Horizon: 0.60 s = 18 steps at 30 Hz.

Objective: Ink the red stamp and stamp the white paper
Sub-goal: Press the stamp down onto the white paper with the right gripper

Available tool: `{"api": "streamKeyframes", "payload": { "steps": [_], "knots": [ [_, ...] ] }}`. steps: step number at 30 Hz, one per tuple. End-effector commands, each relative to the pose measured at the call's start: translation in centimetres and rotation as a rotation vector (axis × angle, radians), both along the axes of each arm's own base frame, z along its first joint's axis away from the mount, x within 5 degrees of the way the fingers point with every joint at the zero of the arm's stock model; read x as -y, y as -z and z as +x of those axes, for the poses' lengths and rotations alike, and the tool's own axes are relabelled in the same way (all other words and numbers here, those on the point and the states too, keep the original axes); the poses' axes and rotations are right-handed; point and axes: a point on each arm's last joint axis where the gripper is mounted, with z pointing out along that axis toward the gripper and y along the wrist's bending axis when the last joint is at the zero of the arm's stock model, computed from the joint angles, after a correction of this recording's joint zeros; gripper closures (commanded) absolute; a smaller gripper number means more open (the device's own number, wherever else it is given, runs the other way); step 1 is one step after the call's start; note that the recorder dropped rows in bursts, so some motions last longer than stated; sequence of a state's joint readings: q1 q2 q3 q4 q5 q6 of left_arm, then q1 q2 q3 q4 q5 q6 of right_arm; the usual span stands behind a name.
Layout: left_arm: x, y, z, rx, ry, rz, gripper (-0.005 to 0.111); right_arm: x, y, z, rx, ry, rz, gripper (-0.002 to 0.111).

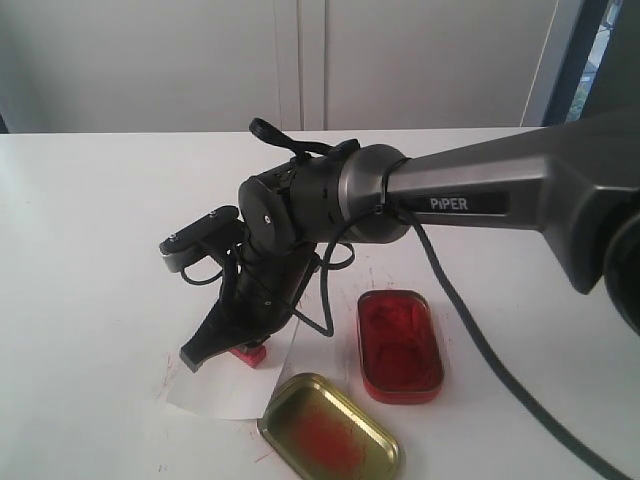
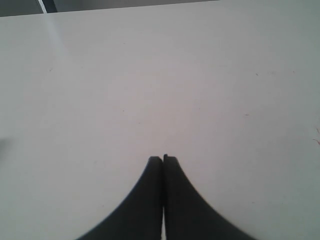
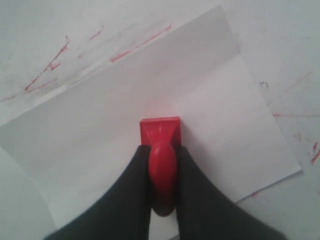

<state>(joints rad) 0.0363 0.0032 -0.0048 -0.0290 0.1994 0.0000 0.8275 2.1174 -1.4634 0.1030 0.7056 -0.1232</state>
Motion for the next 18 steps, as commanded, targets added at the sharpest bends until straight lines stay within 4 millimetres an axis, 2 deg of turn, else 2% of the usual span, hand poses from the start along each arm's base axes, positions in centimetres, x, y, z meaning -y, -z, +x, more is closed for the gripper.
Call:
{"api": "streamKeyframes", "payload": {
  "steps": [1, 14, 18],
  "knots": [
    [0.00, 0.16, -0.02, -0.004, -0.001, -0.001, 0.107, 0.96, 3.31, -1.06, -0.123, -0.015, -0.126, 0.108],
    [0.00, 0.16, -0.02, -0.004, -0.001, -0.001, 0.107, 1.45, 3.44, -1.45, -0.174, -0.018, -0.176, 0.108],
    [0.00, 0.16, -0.02, -0.004, -0.001, -0.001, 0.107, 1.04, 3.39, -1.02, -0.127, -0.012, -0.131, 0.108]
  ]
}}
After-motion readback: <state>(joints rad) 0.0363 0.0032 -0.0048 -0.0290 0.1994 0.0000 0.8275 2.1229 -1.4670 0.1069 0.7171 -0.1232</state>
